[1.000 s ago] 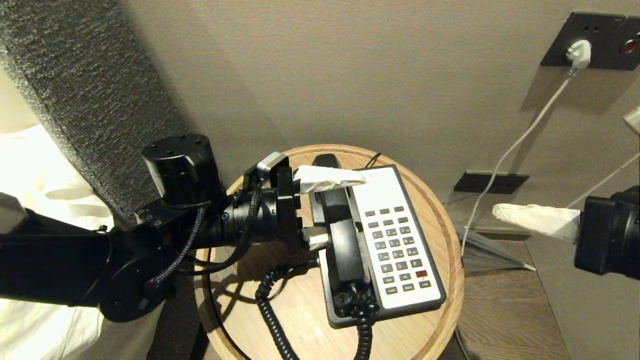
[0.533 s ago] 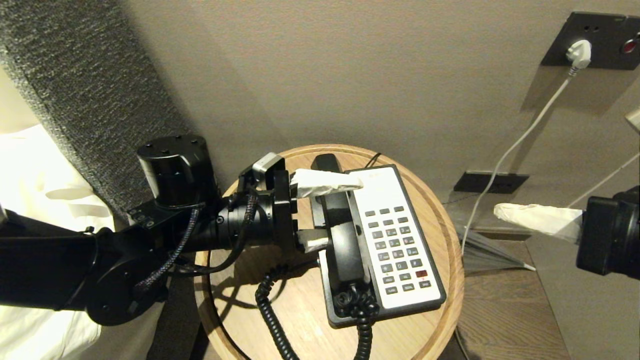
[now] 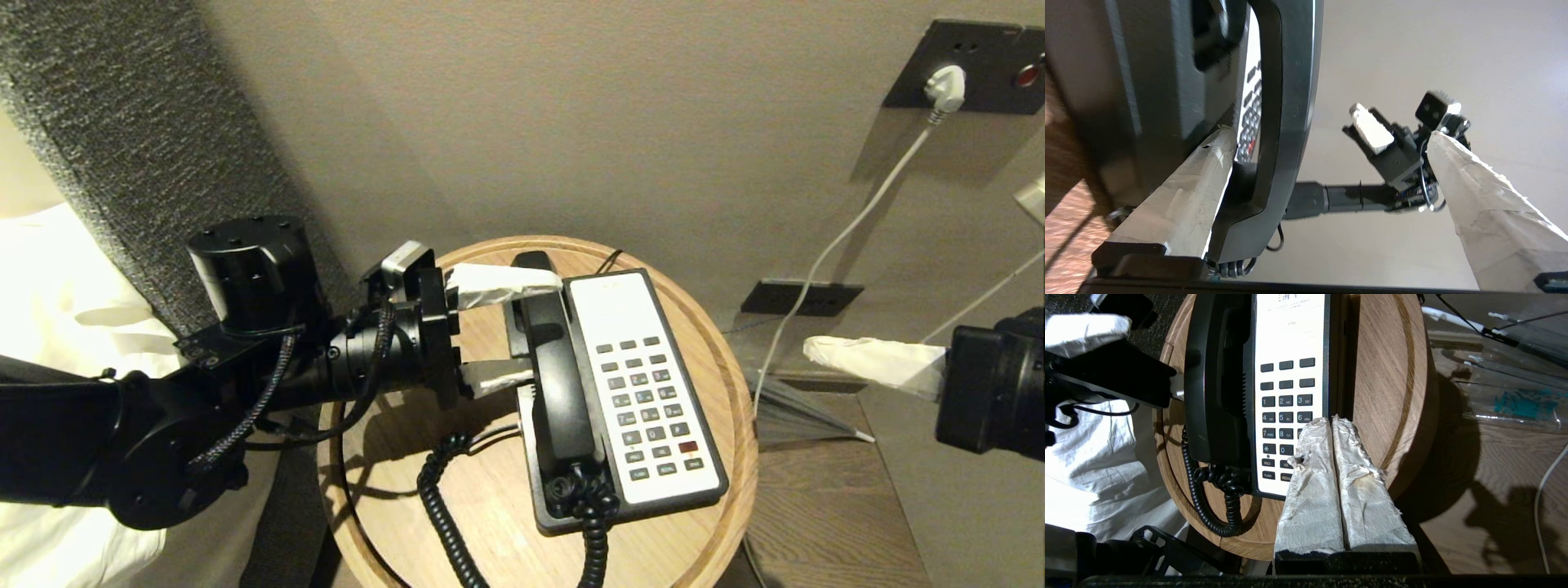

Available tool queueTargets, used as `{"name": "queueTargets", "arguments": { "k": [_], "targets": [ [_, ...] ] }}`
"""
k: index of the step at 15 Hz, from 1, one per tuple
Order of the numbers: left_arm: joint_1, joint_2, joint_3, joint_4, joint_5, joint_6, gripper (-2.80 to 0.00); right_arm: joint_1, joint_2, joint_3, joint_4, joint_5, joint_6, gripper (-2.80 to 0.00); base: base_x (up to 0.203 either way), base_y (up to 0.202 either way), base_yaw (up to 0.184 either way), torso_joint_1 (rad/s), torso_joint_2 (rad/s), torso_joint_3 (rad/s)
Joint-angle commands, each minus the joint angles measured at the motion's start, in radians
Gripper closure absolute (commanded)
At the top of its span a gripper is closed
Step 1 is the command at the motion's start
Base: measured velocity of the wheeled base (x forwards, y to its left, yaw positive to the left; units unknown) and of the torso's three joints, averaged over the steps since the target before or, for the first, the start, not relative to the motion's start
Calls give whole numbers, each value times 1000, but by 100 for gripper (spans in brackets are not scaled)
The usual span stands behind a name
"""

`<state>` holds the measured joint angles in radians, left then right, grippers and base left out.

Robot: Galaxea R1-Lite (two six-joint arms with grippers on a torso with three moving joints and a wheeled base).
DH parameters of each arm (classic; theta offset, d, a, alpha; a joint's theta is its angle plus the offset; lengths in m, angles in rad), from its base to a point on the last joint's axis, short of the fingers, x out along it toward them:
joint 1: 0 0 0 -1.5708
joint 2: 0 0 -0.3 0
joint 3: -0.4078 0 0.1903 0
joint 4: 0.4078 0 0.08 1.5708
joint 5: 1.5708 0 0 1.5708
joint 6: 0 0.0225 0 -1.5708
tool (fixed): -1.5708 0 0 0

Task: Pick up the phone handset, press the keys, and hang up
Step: Put the handset back, then end the call using the dial pad

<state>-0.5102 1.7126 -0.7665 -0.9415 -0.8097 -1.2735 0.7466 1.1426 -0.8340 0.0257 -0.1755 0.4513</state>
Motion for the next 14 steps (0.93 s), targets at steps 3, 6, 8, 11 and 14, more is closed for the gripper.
{"name": "queueTargets", "arguments": {
  "k": [3, 6, 8, 11, 14],
  "targets": [
    [24, -78, 42, 23, 49, -2, -280, 0, 24, 18, -1, -1, 4, 0, 0, 0, 0, 0, 0, 0],
    [35, -111, 79, 45, 83, 72, 0, 0, 62, 15, -4, 0, 3, 0, 0, 0, 0, 0, 0, 0],
    [35, -127, 72, 62, 81, 71, 0, 2, 103, 5, -25, 3, 3, 0, 0, 0, 0, 0, 0, 0],
    [35, -145, 70, 64, 80, 71, 0, 9, 156, 2, -69, 8, 3, 0, 0, 0, 0, 0, 0, 0],
    [52, -173, 86, 66, 80, 71, 0, 25, 203, 3, -77, 8, 2, 0, 0, 0, 0, 0, 0, 0]
  ]
}}
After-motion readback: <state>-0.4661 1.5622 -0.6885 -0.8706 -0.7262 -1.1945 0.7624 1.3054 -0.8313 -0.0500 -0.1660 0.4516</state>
